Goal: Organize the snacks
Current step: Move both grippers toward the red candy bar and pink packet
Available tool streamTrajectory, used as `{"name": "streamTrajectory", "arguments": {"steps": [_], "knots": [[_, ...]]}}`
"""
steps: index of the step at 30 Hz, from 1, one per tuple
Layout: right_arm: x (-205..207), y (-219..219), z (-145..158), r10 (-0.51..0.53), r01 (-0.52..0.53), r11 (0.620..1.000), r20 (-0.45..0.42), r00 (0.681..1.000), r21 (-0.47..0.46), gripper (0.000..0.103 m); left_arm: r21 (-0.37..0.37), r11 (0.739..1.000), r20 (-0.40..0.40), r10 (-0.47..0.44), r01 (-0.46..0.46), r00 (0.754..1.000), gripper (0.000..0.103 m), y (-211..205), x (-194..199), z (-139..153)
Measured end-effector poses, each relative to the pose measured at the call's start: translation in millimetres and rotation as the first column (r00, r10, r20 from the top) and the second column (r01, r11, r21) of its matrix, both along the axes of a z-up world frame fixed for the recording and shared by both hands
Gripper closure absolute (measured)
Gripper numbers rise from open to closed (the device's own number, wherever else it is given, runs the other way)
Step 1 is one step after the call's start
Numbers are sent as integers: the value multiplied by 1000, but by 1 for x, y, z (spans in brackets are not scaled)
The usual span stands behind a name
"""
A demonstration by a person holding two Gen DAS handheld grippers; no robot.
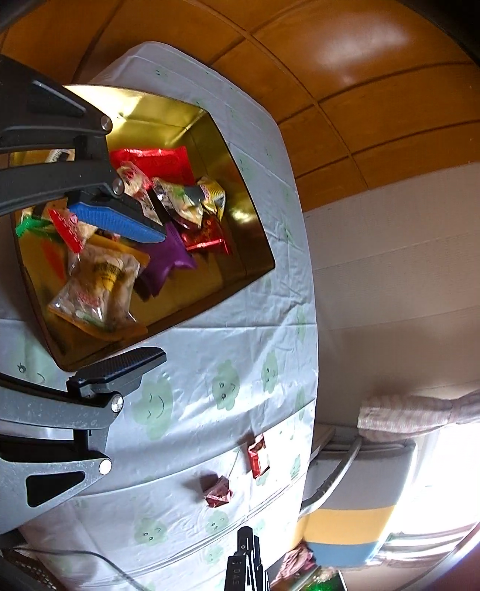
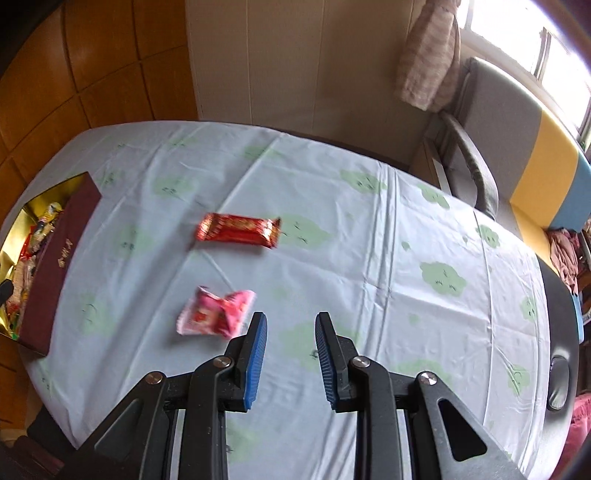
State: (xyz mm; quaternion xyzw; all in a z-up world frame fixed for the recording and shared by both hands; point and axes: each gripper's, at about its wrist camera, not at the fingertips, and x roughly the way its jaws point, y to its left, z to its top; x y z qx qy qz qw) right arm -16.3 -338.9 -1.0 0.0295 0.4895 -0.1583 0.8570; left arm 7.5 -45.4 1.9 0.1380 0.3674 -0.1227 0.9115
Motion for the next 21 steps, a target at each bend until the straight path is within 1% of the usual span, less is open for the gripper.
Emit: {"name": "streamTrajectory", "arguments": {"steps": [5,9,13,15,17,19,21], "knots": [[-6,-17,-14,-35,36,999,-13,999,40,76,20,999,-20,-44,44,999,43,-18,4,-4],[-10,-29,-23,-66,67,992,-13,998,105,76,42,995,-34,-88,90,996,43,-35,8,-6],[-10,-34,-25,-85,87,989,-21,996,120,76,43,990,-55,-135,138,989,43,-56,15,-5],[-10,-35,-24,-93,95,986,-19,995,138,76,22,988,-90,-149,152,985,43,-69,23,-7],[-10,-37,-24,-99,101,984,-21,995,147,76,25,986,-87,-161,164,983,43,-80,26,-7],[-10,-36,-23,-103,106,982,-23,994,155,76,54,978,-71,-198,202,978,43,-96,30,-8],[-10,-36,-23,-103,105,982,-24,994,159,76,73,964,-91,-250,257,964,43,-114,37,-12]]}}
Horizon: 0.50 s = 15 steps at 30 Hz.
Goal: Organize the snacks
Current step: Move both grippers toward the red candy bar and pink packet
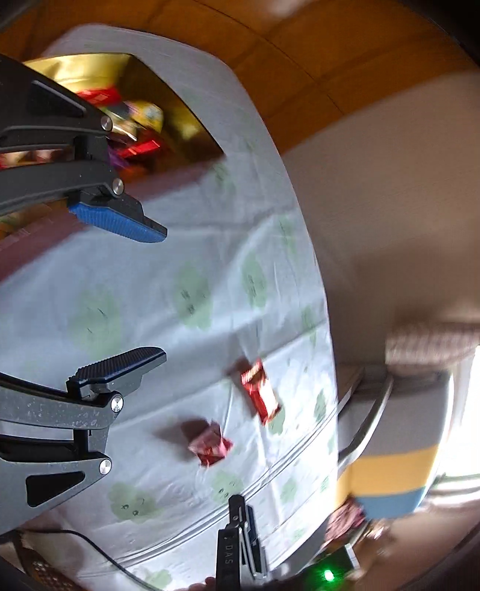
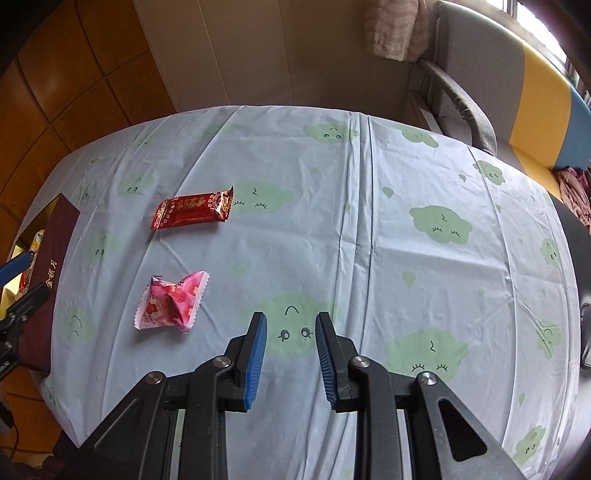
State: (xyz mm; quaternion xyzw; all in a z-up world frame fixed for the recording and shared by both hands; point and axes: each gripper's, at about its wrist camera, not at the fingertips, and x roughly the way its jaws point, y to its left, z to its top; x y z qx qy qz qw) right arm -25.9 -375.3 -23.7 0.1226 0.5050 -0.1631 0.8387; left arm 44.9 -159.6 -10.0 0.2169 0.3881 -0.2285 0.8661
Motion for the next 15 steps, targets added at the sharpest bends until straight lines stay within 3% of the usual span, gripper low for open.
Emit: {"name": "streamTrajectory", "arguments": {"steps": [15], "knots": [[1,-6,1,-15,15,999,-11,1000,30,75,116,959,-106,-248,260,963,43,-118,76,-40]]}}
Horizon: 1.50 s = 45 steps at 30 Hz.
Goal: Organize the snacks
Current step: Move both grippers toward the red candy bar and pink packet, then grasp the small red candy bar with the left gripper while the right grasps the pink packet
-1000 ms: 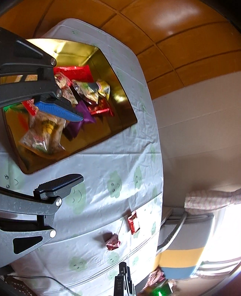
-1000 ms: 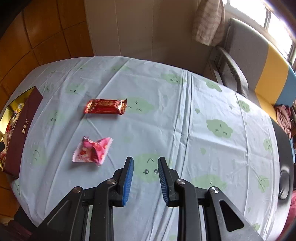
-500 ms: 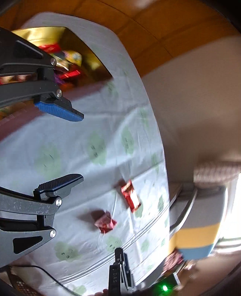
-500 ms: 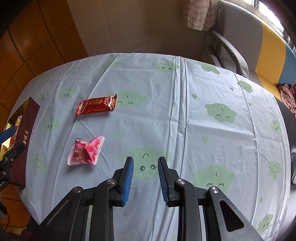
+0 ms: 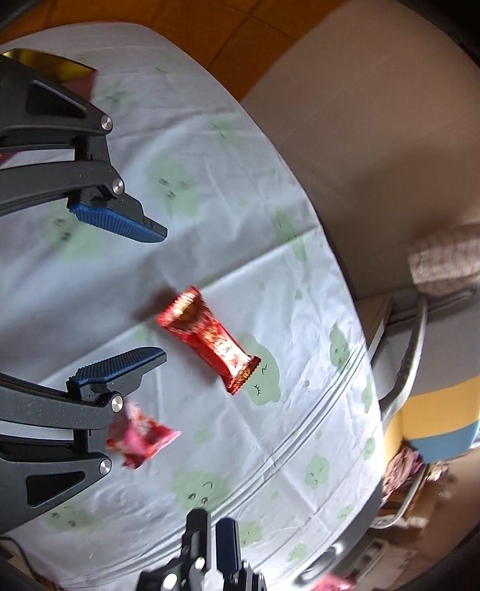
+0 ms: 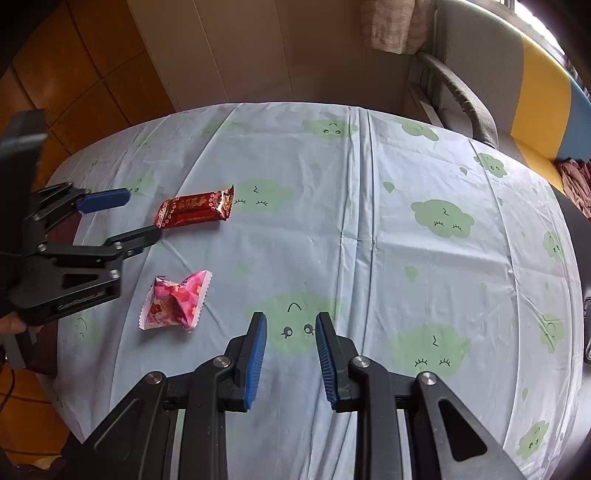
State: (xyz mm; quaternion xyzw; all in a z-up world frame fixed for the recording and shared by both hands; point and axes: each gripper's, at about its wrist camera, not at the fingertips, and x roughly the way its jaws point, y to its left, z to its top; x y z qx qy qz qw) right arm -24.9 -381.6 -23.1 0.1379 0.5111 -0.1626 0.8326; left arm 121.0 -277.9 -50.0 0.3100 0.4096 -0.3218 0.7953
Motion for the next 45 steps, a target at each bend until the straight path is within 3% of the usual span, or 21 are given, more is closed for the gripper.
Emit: {"name": "streamTrajectory", "arguments": {"steps": [13,16,18,19,24,28,31,34,36,40,45], "knots": [[1,1,2,2,-2,1000,5,1000,-3,75,22,993,1,-120,120,993,38,-48,15,-22],[1,2,2,6,-6,1000,5,1000,-8,75,-27,995,-82,-94,92,992,53,-49,22,-23],[0,3,3,9,-9,1000,4,1000,-11,75,-66,995,-132,-80,72,988,73,-46,22,-23],[0,4,3,9,-9,1000,3,1000,-12,75,-74,995,-134,-79,69,988,77,-45,19,-24],[1,7,2,28,-28,1000,3,1000,-11,75,-129,991,-172,17,-40,985,82,-20,4,-22],[4,16,-2,70,-70,997,7,998,8,75,-159,973,-214,130,-166,968,82,15,-8,-21],[6,22,-3,107,-108,994,25,994,34,75,-170,963,-221,168,-208,961,82,37,-25,-20],[7,28,-3,139,-143,986,60,988,81,65,-174,958,-211,189,-227,959,82,60,-48,-20],[8,32,-4,159,-168,978,84,984,126,64,-174,957,-223,192,-233,956,82,71,-60,-22],[11,38,-6,171,-182,974,92,981,132,58,-184,954,-238,189,-235,953,82,93,-87,-24],[20,48,-8,172,-182,972,77,982,146,58,-199,955,-231,173,-221,958,82,103,-106,-25]]}}
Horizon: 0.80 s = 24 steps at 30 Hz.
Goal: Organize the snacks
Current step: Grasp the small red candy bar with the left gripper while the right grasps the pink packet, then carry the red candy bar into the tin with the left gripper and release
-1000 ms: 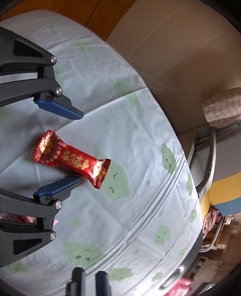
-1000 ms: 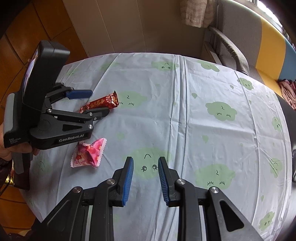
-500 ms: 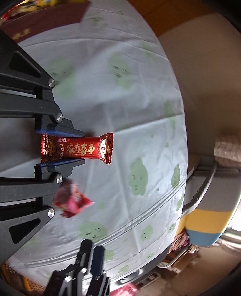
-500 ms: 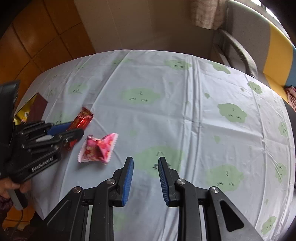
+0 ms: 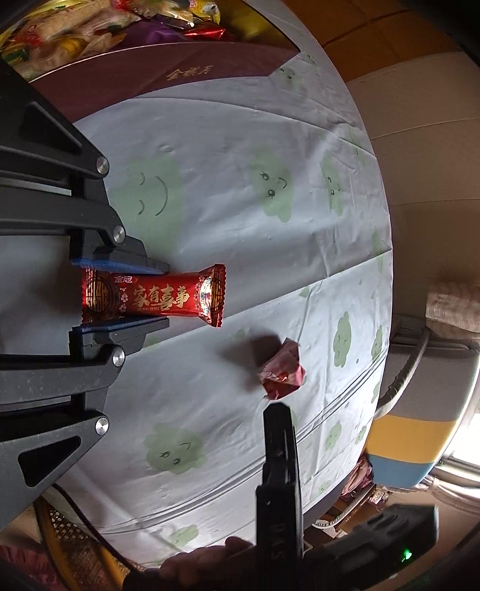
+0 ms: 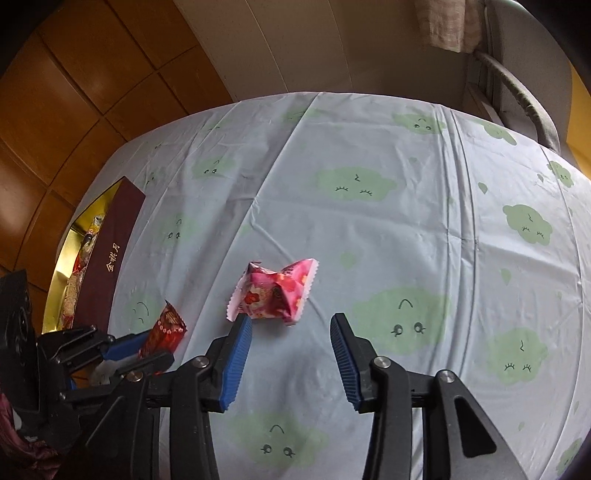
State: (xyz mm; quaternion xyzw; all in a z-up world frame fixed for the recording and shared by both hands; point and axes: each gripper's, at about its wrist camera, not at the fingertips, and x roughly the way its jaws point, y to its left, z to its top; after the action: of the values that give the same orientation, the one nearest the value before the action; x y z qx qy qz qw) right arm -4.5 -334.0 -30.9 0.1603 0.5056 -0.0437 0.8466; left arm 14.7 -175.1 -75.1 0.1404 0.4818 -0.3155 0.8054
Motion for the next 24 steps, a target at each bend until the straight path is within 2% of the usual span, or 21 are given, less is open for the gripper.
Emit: {"name": "streamTrajectory", "arguments": {"steps": [4,13,14,15,16,24], "knots": [[14,6,-3,-16,16,1000,-5,1000,6,58,-23,1000,-8,13,-14,1000,82,4,-2,0],[35,16,-19,-46,42,996,-53,998,-85,58,-35,999,-5,24,-25,1000,82,13,-8,-2],[34,18,-20,-47,41,995,-55,997,-91,59,-36,999,-5,25,-25,1000,82,14,-8,-2],[32,20,-20,-46,41,994,-50,998,-103,66,-37,999,-5,26,-26,1000,82,15,-9,-2],[30,21,-19,-50,44,994,-46,998,-105,69,-39,999,-4,27,-27,1000,82,17,-10,-2],[-5,26,-19,-98,98,995,15,995,-16,71,-48,998,4,39,-38,999,82,20,-12,-2]]}}
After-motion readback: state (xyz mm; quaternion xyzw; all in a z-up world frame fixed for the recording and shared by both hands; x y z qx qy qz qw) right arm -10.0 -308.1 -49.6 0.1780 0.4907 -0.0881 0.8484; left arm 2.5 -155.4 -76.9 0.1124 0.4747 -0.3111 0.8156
